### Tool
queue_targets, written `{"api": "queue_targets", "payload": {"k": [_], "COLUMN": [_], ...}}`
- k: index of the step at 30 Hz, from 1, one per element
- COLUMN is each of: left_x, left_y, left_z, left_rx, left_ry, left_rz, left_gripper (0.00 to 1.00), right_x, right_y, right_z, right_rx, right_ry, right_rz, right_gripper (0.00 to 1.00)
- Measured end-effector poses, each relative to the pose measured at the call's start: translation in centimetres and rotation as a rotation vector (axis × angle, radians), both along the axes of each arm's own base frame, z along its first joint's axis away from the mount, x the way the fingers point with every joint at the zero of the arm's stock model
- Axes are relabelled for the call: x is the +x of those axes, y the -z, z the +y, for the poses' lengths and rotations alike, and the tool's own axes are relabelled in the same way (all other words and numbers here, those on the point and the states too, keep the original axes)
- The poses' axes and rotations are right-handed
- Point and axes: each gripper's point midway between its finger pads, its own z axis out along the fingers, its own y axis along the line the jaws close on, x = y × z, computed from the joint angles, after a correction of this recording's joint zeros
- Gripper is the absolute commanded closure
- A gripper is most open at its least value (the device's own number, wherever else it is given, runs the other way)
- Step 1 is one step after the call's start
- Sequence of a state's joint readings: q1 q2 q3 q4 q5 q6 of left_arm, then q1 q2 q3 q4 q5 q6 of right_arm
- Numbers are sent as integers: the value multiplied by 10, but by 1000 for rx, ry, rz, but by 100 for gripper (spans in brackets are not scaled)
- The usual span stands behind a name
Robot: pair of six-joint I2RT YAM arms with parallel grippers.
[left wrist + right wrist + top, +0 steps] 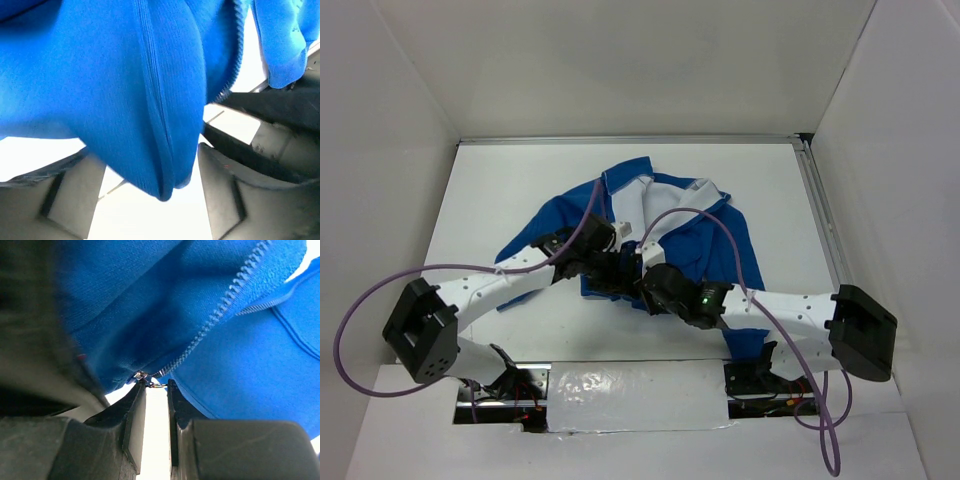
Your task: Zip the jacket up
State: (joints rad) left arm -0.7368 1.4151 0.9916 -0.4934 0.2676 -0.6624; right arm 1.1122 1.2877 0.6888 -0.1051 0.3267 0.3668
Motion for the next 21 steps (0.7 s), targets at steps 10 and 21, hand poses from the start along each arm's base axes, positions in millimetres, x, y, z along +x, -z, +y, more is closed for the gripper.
{"api": "queue_targets", "payload": {"k": [10,21], "left_x": [-25,-39], "left_y": [-36,-45], "left_z": [23,8], "left_rx": [-113,-339], "left_ry": [-119,-82], "left_rz": [-38,-106], "left_gripper": [3,23], "right_x": [-16,-15], "right_y": [-11,-38], "right_z": [21,19], "right_rx": [102,281], "right_ry": [-95,-143], "right_rz": [109,211], "right_gripper": [100,100]}}
